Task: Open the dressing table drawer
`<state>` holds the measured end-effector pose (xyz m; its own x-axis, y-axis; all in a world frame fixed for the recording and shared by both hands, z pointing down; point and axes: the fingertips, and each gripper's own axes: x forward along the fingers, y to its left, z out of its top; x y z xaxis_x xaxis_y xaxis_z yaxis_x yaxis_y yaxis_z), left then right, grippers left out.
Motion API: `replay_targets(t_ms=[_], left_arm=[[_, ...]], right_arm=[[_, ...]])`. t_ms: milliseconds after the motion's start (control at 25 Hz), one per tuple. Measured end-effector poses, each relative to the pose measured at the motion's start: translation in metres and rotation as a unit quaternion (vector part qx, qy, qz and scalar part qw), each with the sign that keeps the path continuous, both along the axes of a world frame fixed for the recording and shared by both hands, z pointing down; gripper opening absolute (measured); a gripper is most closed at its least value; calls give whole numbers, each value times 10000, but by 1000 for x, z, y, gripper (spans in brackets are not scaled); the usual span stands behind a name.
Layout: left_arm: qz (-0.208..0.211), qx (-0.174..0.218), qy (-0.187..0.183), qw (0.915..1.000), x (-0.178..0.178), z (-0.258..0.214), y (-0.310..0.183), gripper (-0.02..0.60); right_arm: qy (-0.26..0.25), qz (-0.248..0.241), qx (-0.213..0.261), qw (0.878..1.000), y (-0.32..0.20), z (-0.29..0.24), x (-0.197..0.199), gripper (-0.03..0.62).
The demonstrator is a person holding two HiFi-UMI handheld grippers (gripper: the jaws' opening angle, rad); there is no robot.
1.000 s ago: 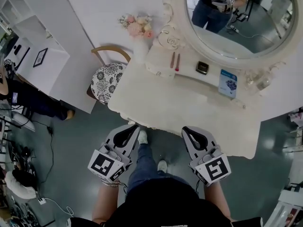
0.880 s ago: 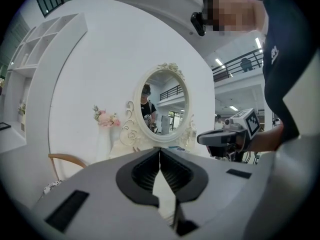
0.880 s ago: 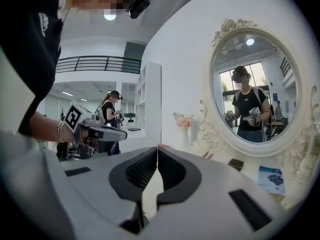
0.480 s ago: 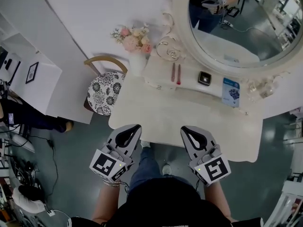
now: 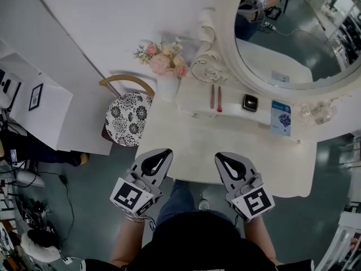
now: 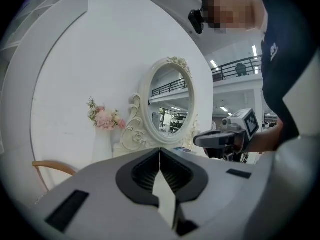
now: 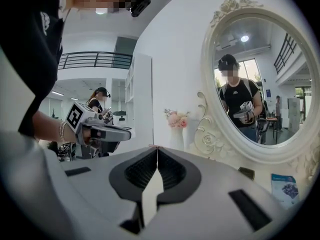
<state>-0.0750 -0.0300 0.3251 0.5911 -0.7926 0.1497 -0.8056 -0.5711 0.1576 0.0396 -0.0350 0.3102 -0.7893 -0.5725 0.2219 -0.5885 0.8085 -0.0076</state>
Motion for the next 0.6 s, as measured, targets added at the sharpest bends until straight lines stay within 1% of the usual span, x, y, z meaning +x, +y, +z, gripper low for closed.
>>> replay_targets(t_ms=[320, 600], left_arm=[[189, -31, -49, 9998, -14, 2, -25, 17], [263, -84, -34, 9996, -24, 7, -42, 18]], right_arm=[[40, 58, -62, 10000, -22, 2, -20, 18], [191, 148, -109, 9996, -36, 8, -30, 18]])
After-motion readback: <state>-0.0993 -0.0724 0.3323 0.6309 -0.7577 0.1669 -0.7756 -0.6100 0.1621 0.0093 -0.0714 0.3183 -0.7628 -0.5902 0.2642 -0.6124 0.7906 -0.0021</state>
